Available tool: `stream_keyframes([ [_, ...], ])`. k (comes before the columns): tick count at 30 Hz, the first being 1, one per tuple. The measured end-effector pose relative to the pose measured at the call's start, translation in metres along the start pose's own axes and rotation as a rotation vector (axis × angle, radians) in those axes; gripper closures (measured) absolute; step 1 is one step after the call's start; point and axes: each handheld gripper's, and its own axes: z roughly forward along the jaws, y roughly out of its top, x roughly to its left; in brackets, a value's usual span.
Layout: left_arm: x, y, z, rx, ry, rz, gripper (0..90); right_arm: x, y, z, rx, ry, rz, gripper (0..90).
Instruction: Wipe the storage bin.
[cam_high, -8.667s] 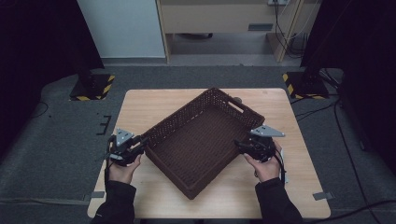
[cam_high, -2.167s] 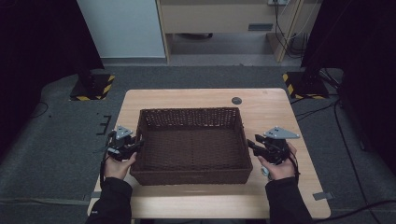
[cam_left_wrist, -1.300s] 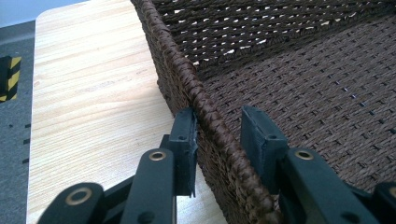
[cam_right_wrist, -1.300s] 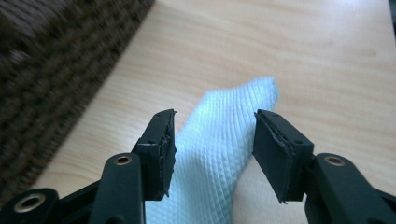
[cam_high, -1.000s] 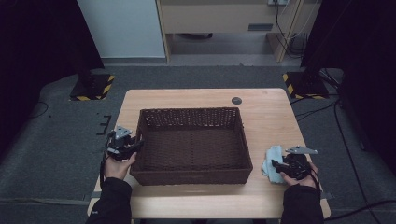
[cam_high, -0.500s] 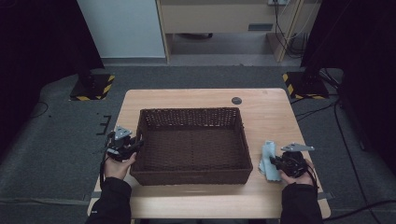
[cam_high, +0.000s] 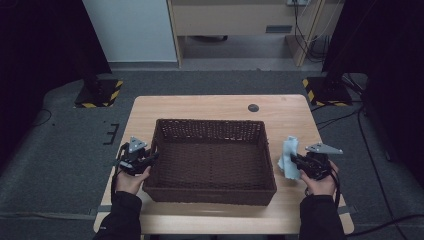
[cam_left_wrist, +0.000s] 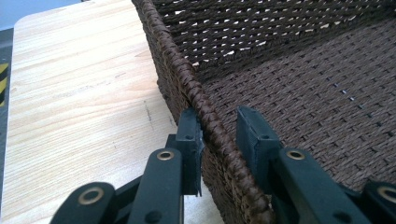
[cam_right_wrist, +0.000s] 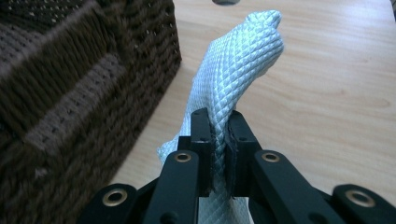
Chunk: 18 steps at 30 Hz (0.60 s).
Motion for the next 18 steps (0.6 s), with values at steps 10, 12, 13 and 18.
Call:
stream_keyframes([
  [10,0.000,0.000,0.000,0.003,0.004,0.002,70.2,0.015,0.028,0.024,-0.028,0.035,-0.064,84.4],
  [12,0.000,0.000,0.000,0.003,0.004,0.001,70.2,0.016,0.034,0.028,-0.038,0.037,-0.077,84.5],
  [13,0.000,0.000,0.000,0.003,0.004,0.001,70.2,0.017,0.037,0.030,-0.038,0.043,-0.074,84.5],
  [18,0.000,0.000,0.000,0.001,0.002,-0.001,70.2,0.022,0.050,0.038,-0.074,0.069,-0.102,84.6],
])
